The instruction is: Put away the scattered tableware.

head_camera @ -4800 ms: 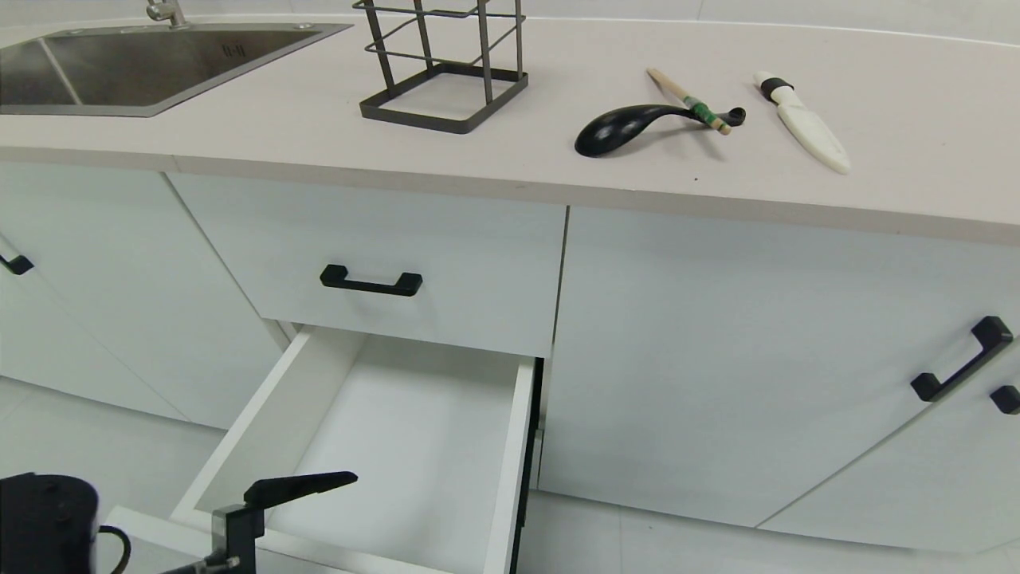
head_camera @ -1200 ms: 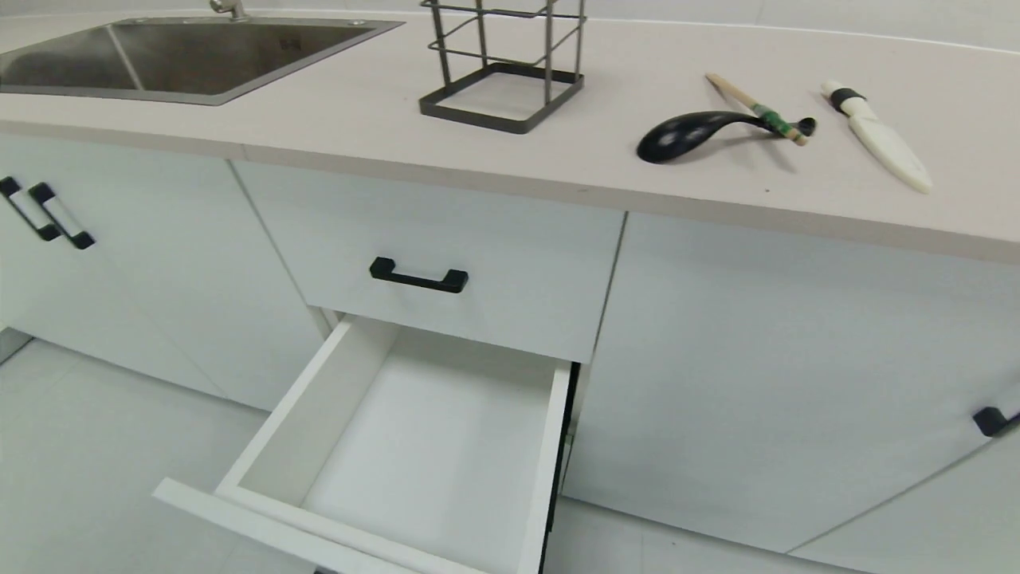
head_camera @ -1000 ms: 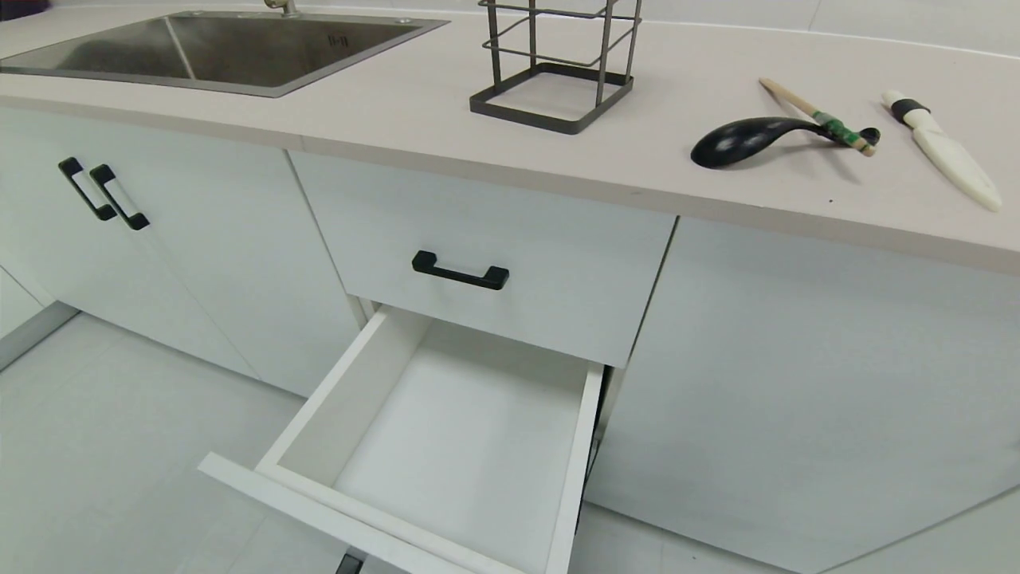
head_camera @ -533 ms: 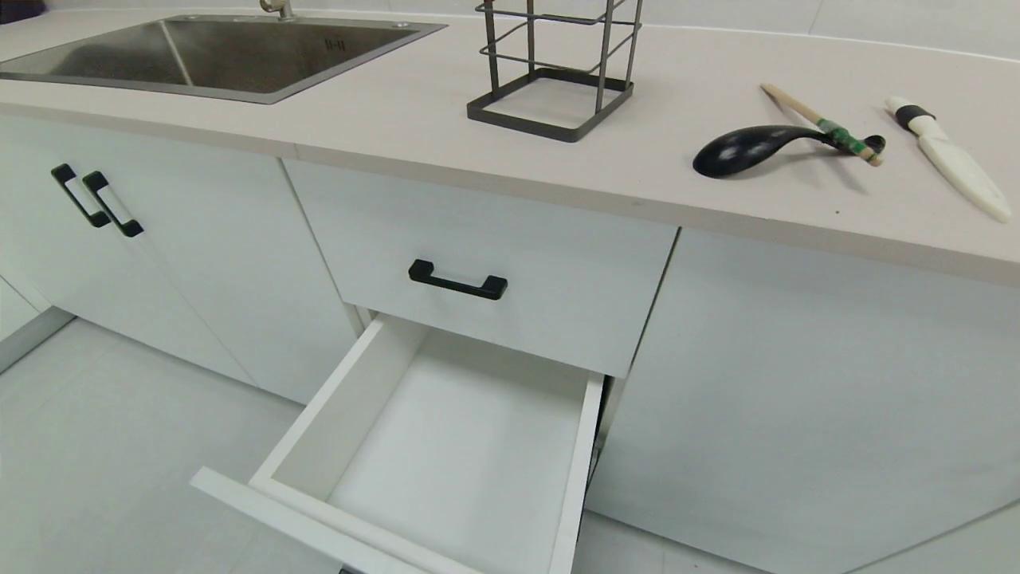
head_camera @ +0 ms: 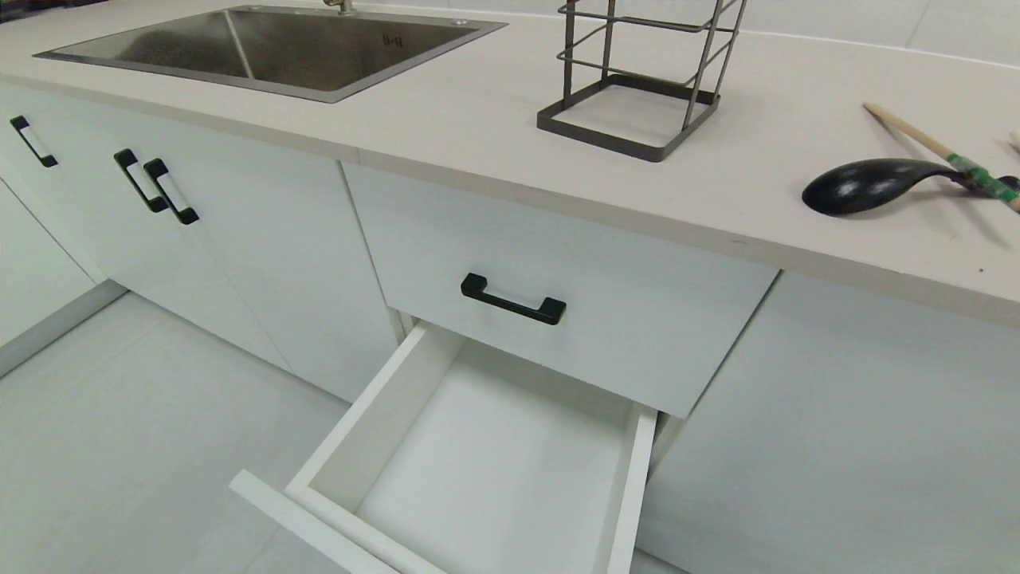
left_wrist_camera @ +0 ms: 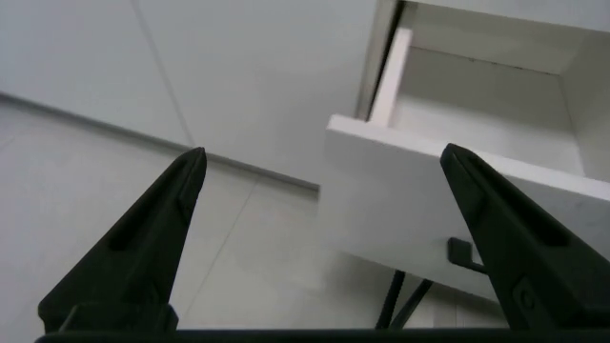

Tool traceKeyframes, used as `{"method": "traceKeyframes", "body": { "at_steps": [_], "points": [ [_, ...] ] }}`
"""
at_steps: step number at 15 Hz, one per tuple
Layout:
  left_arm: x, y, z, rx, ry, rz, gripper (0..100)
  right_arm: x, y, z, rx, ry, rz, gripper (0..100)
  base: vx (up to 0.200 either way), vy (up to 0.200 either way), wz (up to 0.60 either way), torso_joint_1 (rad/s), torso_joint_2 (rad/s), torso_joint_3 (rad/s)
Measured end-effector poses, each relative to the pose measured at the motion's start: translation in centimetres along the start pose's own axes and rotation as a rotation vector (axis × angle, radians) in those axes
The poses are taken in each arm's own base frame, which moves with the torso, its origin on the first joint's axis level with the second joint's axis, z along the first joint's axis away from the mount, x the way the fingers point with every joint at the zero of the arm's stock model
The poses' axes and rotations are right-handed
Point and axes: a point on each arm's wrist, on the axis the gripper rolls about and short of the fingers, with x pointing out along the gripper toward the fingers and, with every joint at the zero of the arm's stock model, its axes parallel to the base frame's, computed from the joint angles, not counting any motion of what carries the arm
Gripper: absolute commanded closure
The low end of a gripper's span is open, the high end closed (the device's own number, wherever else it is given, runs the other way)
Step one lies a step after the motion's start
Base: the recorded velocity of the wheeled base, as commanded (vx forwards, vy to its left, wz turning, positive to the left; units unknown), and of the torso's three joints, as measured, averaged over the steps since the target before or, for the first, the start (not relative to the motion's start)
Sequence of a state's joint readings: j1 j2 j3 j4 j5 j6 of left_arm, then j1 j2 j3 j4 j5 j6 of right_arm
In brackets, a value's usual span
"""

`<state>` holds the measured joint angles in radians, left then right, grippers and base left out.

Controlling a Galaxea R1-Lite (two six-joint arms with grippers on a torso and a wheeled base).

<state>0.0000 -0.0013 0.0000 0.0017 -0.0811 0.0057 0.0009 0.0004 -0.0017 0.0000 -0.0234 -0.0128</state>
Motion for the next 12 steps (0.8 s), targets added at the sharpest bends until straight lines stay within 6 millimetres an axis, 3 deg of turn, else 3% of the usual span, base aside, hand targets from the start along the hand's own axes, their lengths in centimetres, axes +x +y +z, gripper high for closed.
{"method": "traceKeyframes", "body": {
  "at_steps": [3, 7, 12],
  "points": [
    [0.00, 0.00, 0.00, 0.000, 0.000, 0.000, 0, 0.00, 0.00, 0.00, -0.001, 0.000, -0.001, 100, 0.000, 0.000, 0.00, 0.059, -0.08, -0.026],
    [0.00, 0.00, -0.01, 0.000, 0.001, 0.000, 0, 0.00, 0.00, -0.01, -0.001, 0.002, -0.001, 100, 0.000, 0.000, 0.00, 0.231, -0.09, -0.121],
    [0.00, 0.00, 0.01, 0.001, -0.001, 0.000, 0, 0.01, 0.00, 0.01, 0.000, 0.000, -0.002, 100, 0.000, 0.000, 0.00, 0.221, -0.61, -0.217]
  ]
}}
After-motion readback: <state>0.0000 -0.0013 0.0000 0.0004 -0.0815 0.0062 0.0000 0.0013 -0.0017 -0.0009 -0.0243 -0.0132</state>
